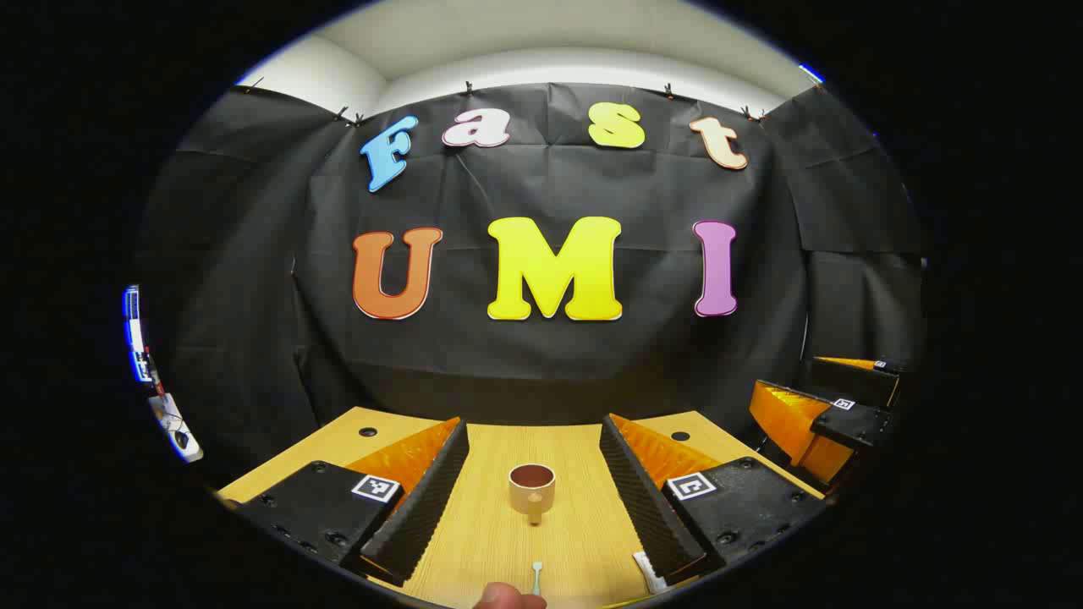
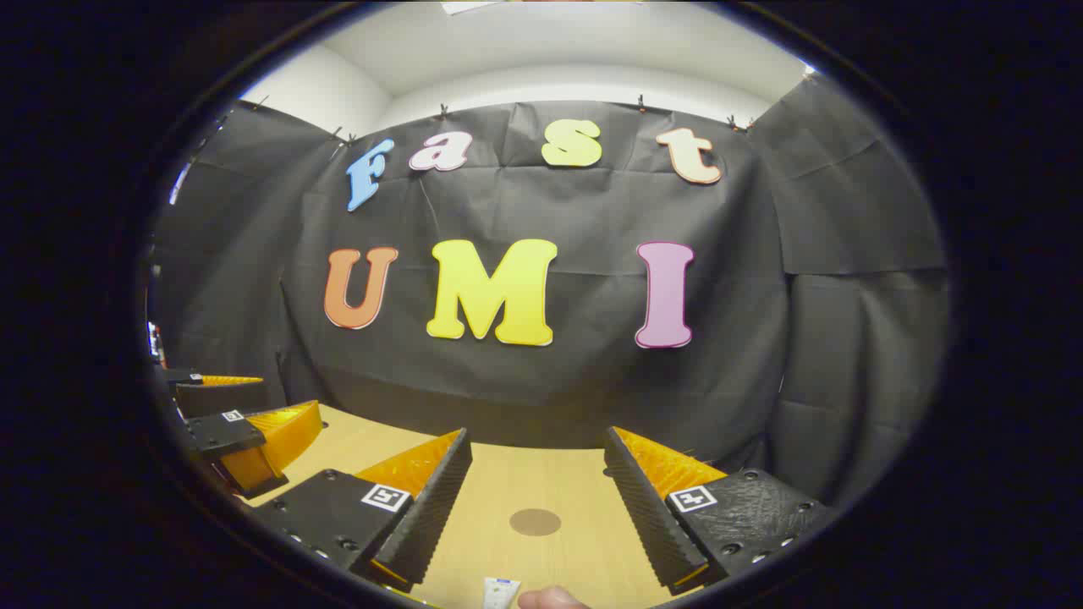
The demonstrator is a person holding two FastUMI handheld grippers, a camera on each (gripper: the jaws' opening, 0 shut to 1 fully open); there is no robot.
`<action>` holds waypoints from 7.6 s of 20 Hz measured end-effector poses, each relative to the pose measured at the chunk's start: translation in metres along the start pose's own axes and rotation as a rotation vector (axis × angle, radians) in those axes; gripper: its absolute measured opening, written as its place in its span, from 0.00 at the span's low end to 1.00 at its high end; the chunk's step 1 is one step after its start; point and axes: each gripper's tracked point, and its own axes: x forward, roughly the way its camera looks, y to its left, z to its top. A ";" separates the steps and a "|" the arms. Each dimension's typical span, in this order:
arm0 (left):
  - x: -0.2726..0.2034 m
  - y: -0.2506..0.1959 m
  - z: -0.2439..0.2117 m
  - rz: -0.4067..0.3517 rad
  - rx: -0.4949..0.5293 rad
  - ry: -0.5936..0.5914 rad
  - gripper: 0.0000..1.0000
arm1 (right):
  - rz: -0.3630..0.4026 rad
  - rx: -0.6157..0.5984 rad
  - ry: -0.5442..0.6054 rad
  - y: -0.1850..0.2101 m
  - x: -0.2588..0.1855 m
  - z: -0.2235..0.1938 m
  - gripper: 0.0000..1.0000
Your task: Put the toothbrush and toothpaste on the desktop into the cup, then pick up the cup and place it on the coaster on the desktop.
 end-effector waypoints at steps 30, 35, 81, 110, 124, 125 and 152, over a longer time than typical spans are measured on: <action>0.011 0.004 -0.018 0.020 0.012 0.043 0.98 | -0.007 0.017 0.092 -0.001 0.011 -0.030 0.95; 0.005 0.004 -0.044 0.015 0.018 0.099 0.99 | 0.021 0.003 0.209 0.004 -0.001 -0.071 0.95; -0.058 -0.006 -0.326 -0.034 0.051 0.879 0.27 | 0.047 -0.030 0.867 0.020 -0.059 -0.307 0.95; 0.022 0.019 -0.198 0.041 -0.037 0.559 0.08 | 0.025 0.083 1.281 0.039 -0.075 -0.348 0.37; 0.178 0.032 -0.104 -0.013 -0.058 0.110 0.07 | 0.093 0.145 1.178 0.032 -0.059 -0.304 0.31; 0.188 0.030 -0.101 -0.019 -0.063 0.084 0.07 | 0.090 0.152 1.173 0.030 -0.058 -0.301 0.31; 0.243 0.020 -0.152 -0.051 -0.107 0.129 0.12 | 0.077 0.170 1.185 0.010 -0.051 -0.300 0.31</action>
